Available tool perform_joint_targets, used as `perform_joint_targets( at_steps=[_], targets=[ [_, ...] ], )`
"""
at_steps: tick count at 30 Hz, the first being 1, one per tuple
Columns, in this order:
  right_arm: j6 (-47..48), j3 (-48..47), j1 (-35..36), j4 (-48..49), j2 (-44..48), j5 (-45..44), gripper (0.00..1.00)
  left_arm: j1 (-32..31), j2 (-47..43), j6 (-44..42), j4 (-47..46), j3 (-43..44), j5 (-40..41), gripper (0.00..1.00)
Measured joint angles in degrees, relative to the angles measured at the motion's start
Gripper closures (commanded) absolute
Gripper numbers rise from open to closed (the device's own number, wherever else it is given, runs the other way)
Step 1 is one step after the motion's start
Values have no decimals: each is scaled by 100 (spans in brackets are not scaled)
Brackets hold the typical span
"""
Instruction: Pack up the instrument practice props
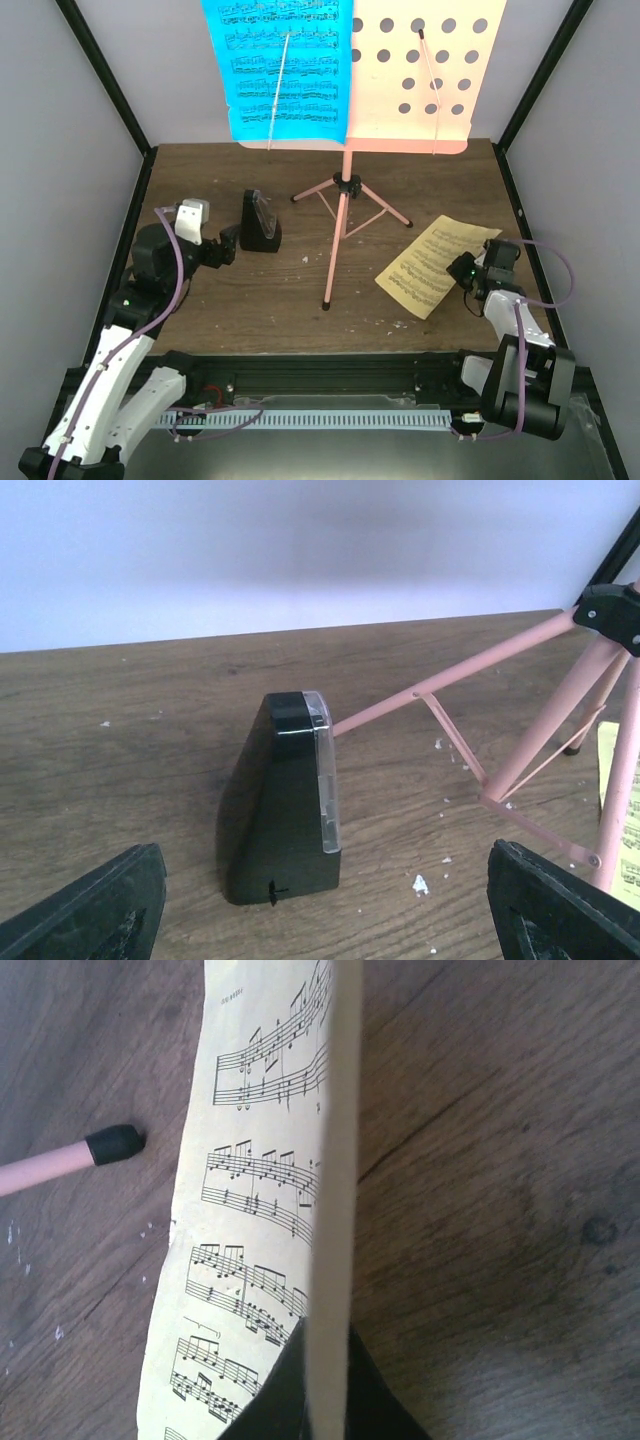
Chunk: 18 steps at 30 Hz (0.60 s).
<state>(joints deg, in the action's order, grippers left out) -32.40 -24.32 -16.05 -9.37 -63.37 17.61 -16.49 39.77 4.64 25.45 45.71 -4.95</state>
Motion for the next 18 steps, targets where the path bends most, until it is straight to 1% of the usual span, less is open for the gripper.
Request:
perform_joint_targets(
  at_steps=[4,9,14,15,17,18],
  targets=[
    [-2,4,0,216,-35,-151,99,2,-24,-35,-35,-2,125,11],
    [24,-46,0,345,-308,-310,99,2,-28,-42,-42,-11,258,12],
    [107,-55,0,343,-330,-610,91,2,-37,-44,-52,-26,402,12],
    [138,-59,-2,343,-306,-684,86,0,-46,-44,-59,-39,433,12],
    [146,-63,-2,343,-280,-730,69,2,-76,-44,-59,-63,479,12],
    [199,-63,-4,343,-251,-761,58,2,-92,-44,-59,-72,487,12]
  ],
)
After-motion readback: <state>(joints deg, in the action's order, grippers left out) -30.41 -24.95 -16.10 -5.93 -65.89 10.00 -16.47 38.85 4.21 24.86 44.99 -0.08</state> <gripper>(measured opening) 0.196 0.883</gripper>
